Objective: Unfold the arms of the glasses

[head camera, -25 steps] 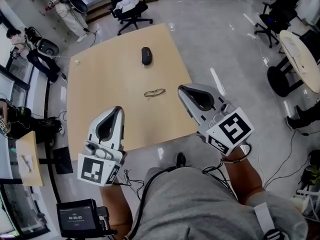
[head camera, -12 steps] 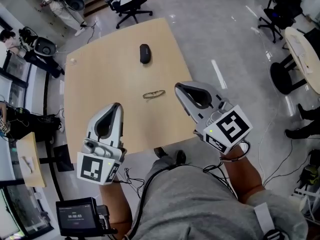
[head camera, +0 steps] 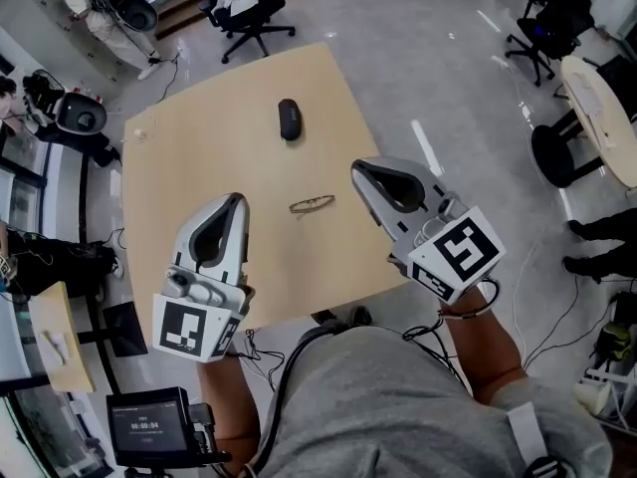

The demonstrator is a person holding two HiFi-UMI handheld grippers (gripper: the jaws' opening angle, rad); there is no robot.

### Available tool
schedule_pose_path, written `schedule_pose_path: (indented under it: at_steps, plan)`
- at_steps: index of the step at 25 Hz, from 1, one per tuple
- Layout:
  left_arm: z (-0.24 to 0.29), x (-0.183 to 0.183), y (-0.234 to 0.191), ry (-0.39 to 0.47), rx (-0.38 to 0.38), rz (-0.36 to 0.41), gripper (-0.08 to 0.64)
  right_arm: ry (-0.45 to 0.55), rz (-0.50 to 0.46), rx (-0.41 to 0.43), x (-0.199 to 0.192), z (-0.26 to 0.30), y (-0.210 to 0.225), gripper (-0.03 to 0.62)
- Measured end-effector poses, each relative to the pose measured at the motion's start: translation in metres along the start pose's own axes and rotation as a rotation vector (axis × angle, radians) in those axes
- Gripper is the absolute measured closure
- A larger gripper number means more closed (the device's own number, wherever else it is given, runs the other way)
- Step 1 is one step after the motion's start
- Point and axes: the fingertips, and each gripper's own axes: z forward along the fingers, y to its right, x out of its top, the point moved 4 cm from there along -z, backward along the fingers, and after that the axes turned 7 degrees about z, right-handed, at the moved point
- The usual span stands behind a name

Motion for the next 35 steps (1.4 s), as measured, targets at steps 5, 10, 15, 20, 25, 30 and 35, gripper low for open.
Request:
schedule_pose_path:
  at_steps: [5, 10, 15, 20, 25, 30, 35]
  plan:
    - [0.004, -0.022, -0.035, 0.015, -0.025, -0.02, 0.555, -0.005, -0.012, -0.039, -0.003, 0.033, 0.002, 0.584]
    - [0.024, -0.058, -0.053, -0.012, -0.029, -0.007, 0.554, -0.031, 0.017, -0.058, -0.022, 0.06, 0.021, 0.584]
    - [0.068, -0.134, -0.059, -0.097, -0.055, -0.083, 0.554, -0.13, 0.088, -0.025, -0.081, 0.099, 0.063, 0.583]
    - [0.096, -0.229, -0.051, -0.262, -0.108, -0.183, 0.554, -0.326, 0.124, 0.032, -0.165, 0.138, 0.087, 0.583]
    - [0.097, -0.301, -0.027, -0.407, -0.173, -0.25, 0.554, -0.521, 0.144, 0.059, -0.246, 0.145, 0.092, 0.581]
    - [0.104, -0.38, -0.01, -0.534, -0.205, -0.325, 0.554, -0.674, 0.159, 0.081, -0.324, 0.157, 0.105, 0.576]
    - [0.097, -0.441, -0.003, -0.624, -0.213, -0.4, 0.554, -0.803, 0.144, 0.094, -0.386, 0.174, 0.109, 0.522]
